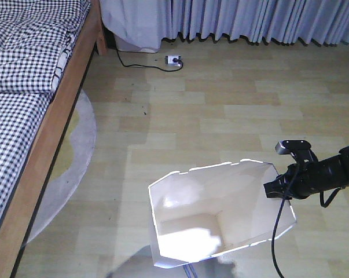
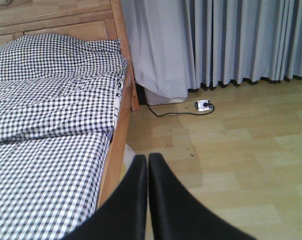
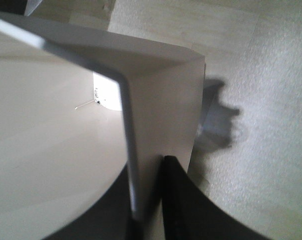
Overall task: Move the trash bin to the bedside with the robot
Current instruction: 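Carry the bin with the right gripper while driving to the bedside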
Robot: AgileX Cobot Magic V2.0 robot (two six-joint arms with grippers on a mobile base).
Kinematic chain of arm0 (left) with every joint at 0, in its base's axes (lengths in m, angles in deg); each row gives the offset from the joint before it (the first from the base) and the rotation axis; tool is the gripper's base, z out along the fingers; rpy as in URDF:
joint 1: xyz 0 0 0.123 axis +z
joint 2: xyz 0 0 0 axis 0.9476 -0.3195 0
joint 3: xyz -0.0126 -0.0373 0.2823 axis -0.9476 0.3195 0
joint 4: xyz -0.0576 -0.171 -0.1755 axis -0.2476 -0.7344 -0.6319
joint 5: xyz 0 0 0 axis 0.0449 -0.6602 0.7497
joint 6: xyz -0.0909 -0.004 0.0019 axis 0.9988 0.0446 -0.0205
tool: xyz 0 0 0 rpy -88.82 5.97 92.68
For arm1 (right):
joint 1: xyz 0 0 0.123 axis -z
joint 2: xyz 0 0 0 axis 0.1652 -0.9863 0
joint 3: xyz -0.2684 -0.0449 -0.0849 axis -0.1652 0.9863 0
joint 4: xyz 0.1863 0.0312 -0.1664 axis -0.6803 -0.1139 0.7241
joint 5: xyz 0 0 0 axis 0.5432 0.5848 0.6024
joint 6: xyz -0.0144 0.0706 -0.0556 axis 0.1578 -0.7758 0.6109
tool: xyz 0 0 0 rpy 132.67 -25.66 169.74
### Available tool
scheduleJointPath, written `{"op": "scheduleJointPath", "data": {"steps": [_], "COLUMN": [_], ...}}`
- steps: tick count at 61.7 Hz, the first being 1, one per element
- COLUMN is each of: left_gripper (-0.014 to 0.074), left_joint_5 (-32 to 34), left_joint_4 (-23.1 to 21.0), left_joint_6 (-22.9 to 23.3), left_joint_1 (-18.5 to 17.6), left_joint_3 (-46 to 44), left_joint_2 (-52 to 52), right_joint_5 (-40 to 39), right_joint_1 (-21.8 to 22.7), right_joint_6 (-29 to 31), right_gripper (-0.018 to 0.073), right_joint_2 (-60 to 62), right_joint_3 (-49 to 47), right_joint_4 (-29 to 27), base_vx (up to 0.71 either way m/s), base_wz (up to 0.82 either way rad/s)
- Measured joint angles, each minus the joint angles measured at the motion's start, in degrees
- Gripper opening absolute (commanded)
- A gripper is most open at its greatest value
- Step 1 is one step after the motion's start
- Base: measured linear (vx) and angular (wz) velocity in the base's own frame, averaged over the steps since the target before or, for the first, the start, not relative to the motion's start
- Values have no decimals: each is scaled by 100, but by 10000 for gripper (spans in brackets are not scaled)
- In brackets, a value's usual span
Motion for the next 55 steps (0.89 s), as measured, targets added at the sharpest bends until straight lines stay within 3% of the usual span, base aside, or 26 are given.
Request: {"op": "scheduleJointPath", "data": {"steps": [55], "left_gripper": [-6], "left_joint_5": [0], "left_joint_4": [0], "left_joint_6": [0], "left_joint_1": [0], "left_joint_3": [0], "left_joint_2": [0], "right_joint_5": [-5], "right_joint_1": [0], "right_joint_6": [0], "right_gripper": [-7], "right_joint_2": [0], "right_joint_3": [0], "right_joint_4": [0], "base_vx": [34], "base_wz": [2]}}
